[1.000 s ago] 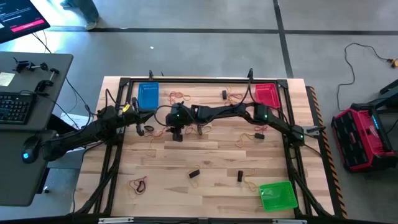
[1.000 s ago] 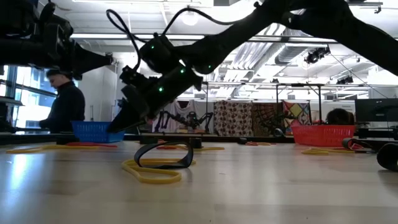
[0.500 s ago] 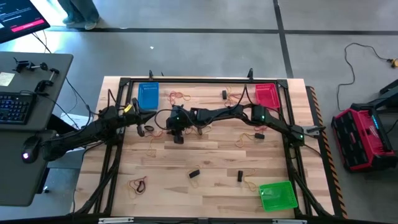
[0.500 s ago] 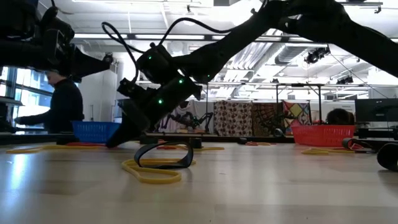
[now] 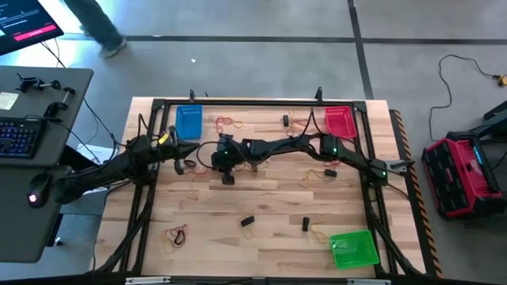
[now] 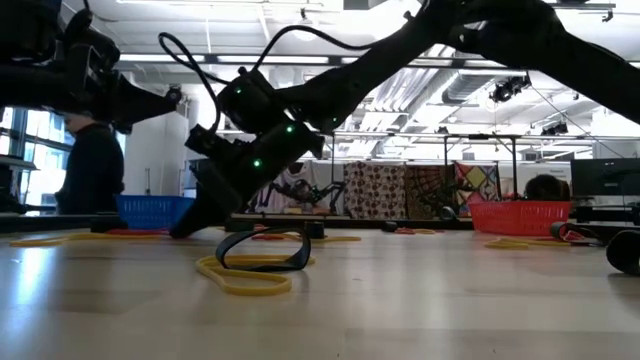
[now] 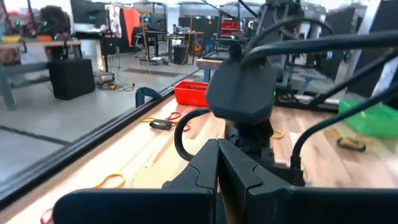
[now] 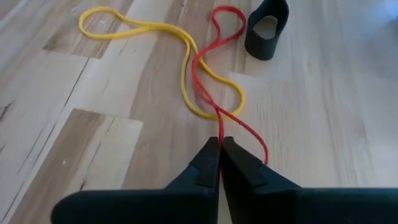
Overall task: Sort rubber bands into baskets
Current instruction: Put the red rubber band into the red bin, then put the black rubber band into the blue bin
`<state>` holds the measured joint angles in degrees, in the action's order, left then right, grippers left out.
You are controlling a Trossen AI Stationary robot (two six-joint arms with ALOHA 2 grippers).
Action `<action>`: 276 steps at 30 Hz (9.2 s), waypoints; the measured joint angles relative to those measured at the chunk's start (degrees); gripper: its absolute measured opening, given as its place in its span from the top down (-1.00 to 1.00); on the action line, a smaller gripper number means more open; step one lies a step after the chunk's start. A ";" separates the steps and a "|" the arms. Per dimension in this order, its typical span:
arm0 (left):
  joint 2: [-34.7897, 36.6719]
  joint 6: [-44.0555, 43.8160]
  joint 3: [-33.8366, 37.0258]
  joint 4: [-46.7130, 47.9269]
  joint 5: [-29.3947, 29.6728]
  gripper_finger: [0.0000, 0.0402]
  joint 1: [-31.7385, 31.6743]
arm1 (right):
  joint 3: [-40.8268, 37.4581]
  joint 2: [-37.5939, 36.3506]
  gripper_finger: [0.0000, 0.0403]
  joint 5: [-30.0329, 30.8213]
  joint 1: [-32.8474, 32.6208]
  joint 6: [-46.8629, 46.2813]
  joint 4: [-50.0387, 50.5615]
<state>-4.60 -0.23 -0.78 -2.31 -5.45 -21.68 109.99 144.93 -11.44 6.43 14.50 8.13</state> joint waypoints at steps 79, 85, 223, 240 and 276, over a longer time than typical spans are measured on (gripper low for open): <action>0.00 1.37 -0.02 0.83 1.38 1.00 0.44 | -3.67 -38.56 1.00 34.91 7.18 -5.67 49.50; 0.00 0.44 -0.02 0.77 1.55 1.00 0.45 | -21.15 -44.61 1.00 33.33 7.19 -9.46 33.29; 0.00 -1.16 -0.02 -0.53 1.62 1.00 0.44 | -65.00 -63.00 0.79 32.61 44.81 -30.92 25.82; -0.08 -2.59 -0.98 -0.42 1.75 1.00 0.33 | -68.23 -76.94 1.00 29.73 33.61 -28.46 20.75; -25.37 -1.16 -8.02 1.21 -2.59 1.00 1.70 | -80.08 -84.03 1.00 31.18 1.99 -31.27 -3.15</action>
<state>-29.97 -1.39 -8.80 -1.10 -8.04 -19.98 29.91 60.90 19.75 8.42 -16.77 4.99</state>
